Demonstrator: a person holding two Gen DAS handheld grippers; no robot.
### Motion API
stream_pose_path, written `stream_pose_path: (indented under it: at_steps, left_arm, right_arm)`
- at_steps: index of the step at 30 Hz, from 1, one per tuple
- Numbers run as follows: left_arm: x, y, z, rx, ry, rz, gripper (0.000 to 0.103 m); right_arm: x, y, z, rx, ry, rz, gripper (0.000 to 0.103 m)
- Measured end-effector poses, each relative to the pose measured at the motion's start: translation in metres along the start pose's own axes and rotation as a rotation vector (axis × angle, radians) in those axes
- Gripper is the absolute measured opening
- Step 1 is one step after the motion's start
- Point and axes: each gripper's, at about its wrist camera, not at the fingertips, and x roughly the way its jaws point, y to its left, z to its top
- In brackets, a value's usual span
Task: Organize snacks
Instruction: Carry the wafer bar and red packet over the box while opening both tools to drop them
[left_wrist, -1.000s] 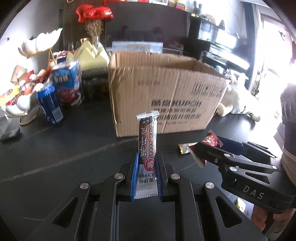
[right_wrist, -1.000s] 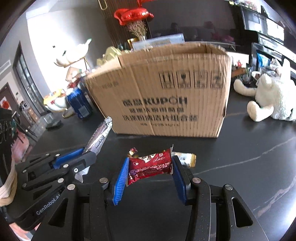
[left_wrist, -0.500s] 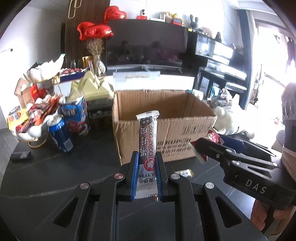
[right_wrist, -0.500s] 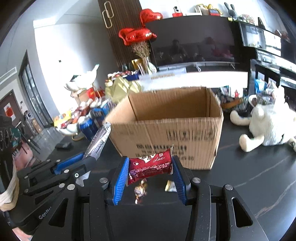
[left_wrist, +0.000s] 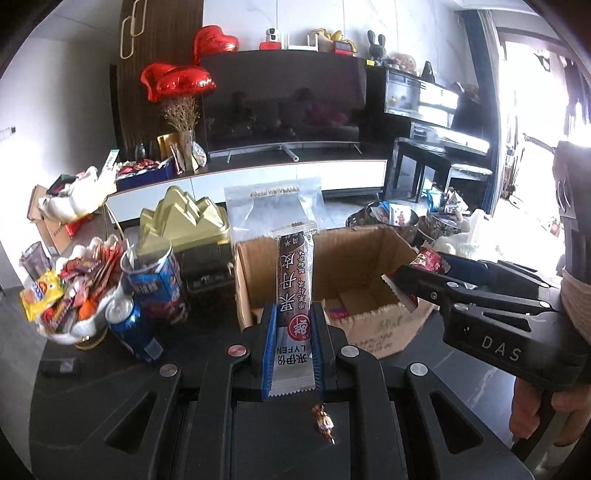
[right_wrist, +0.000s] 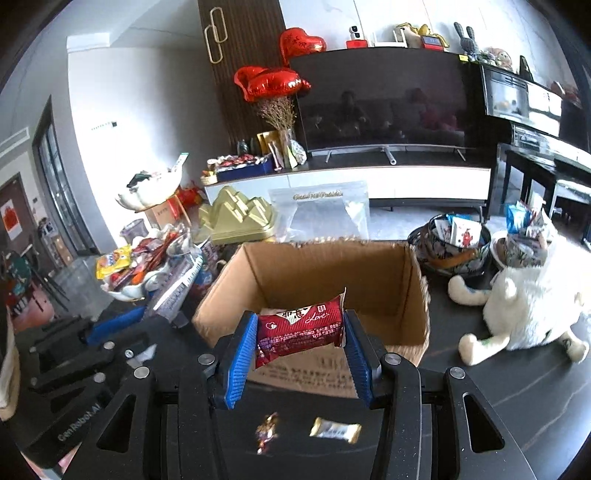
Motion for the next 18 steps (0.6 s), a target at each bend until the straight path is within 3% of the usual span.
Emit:
stream_pose_path:
  at_steps: [12,13,15,18]
  left_arm:
    - [0.061,0.011,0.029,-0.043,0.110,-0.054,0.019]
    - [0.064,0.012,0.031,-0.051,0.118,-0.052,0.021]
    - [0.067,0.015,0.031,-0.066,0.120,-0.039,0.036]
    - [0.059,0.013,0.025,-0.036,0.094,0.008,0.038]
  right_arm:
    - [0.032,-0.006,0.023,-0.047,0.020,-0.043,0.051]
    - [0.037,-0.007,0.024,-0.047,0.030,-0.051,0.054]
    - [0.042,-0.011,0.024,-0.029,0.039,-0.062,0.061]
    - [0.042,-0.016,0.020,-0.015,0.043,-0.070,0.061]
